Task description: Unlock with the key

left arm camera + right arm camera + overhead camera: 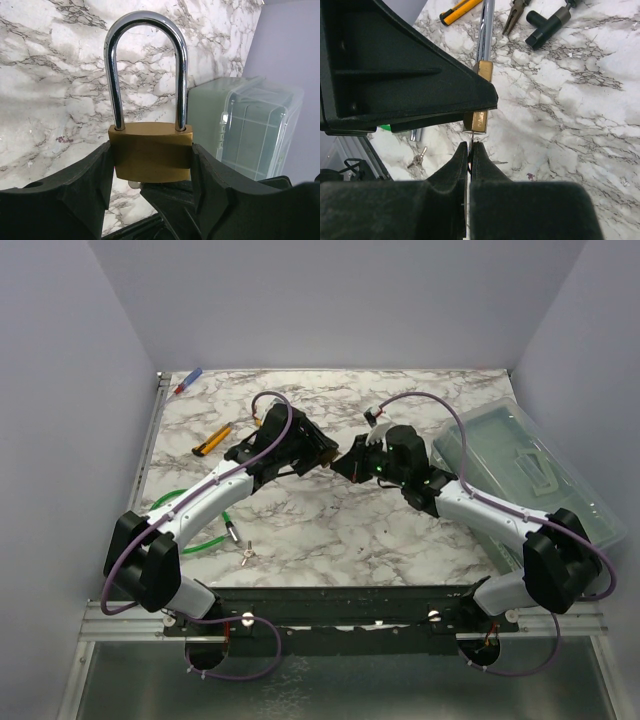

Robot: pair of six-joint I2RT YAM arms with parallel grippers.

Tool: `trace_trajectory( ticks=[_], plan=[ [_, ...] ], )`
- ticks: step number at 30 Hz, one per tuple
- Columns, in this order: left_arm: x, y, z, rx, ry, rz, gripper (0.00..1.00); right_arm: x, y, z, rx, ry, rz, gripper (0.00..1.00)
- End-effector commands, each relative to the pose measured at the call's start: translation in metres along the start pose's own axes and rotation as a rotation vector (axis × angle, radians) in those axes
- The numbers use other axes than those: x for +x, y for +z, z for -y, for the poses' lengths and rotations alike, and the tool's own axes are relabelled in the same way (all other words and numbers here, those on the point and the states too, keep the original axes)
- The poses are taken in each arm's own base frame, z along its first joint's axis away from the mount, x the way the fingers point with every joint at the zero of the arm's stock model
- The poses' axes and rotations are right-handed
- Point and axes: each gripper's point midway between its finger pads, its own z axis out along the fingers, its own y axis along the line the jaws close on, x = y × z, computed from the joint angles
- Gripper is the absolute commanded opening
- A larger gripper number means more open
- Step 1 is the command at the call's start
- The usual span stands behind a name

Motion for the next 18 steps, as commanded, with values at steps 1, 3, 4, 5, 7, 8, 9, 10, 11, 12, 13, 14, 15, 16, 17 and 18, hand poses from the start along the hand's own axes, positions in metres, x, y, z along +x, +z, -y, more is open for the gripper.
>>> trace_trajectory(
  ticks=[1,3,4,5,7,8,9,10,11,12,13,14,15,16,17,18],
  plan=[
    [0.037,-0.03,0.046,0.174,-0.04,-0.172,0.0,-0.035,0.0,-0.021,-0.092,-0.131,0.147,0.0],
    [0.039,-0.031,0.048,0.177,-0.036,-0.175,0.0,-0.036,0.001,-0.021,-0.088,-0.092,0.148,0.0],
    [0.04,-0.031,0.048,0.177,-0.035,-0.176,0.0,-0.036,0.001,-0.022,-0.09,-0.068,0.15,0.0],
    [0.041,-0.031,0.049,0.179,-0.03,-0.175,0.0,-0.038,0.001,-0.024,-0.101,-0.057,0.155,0.0],
    [0.04,-0.03,0.048,0.177,-0.023,-0.167,0.0,-0.039,0.003,-0.026,-0.104,-0.043,0.147,0.0],
    [0.039,-0.03,0.046,0.172,-0.021,-0.157,0.0,-0.04,0.003,-0.027,-0.1,-0.039,0.138,0.0],
    [0.037,-0.03,0.044,0.168,-0.02,-0.146,0.0,-0.039,0.003,-0.027,-0.097,-0.04,0.127,0.05],
    [0.034,-0.03,0.043,0.163,-0.019,-0.129,0.0,-0.037,0.002,-0.027,-0.097,-0.039,0.116,0.12],
    [0.032,-0.029,0.041,0.158,-0.017,-0.117,0.0,-0.036,-0.001,-0.028,-0.099,-0.041,0.109,0.21],
    [0.03,-0.028,0.039,0.152,-0.016,-0.104,0.0,-0.034,-0.004,-0.029,-0.1,-0.041,0.1,0.29],
    [0.026,-0.027,0.038,0.147,-0.019,-0.09,0.0,-0.032,-0.007,-0.029,-0.099,-0.039,0.092,0.37],
    [0.023,-0.025,0.036,0.141,-0.019,-0.077,0.0,-0.03,-0.01,-0.029,-0.098,-0.035,0.085,0.42],
    [0.02,-0.024,0.035,0.134,-0.02,-0.063,0.0,-0.027,-0.012,-0.029,-0.096,-0.033,0.074,0.46],
    [0.017,-0.023,0.034,0.13,-0.023,-0.055,0.0,-0.025,-0.015,-0.028,-0.092,-0.03,0.062,0.48],
    [0.015,-0.021,0.033,0.126,-0.026,-0.048,0.0,-0.022,-0.017,-0.028,-0.087,-0.027,0.052,0.49],
    [0.014,-0.02,0.033,0.124,-0.026,-0.043,0.0,-0.02,-0.019,-0.028,-0.086,-0.025,0.039,0.51]
  ],
)
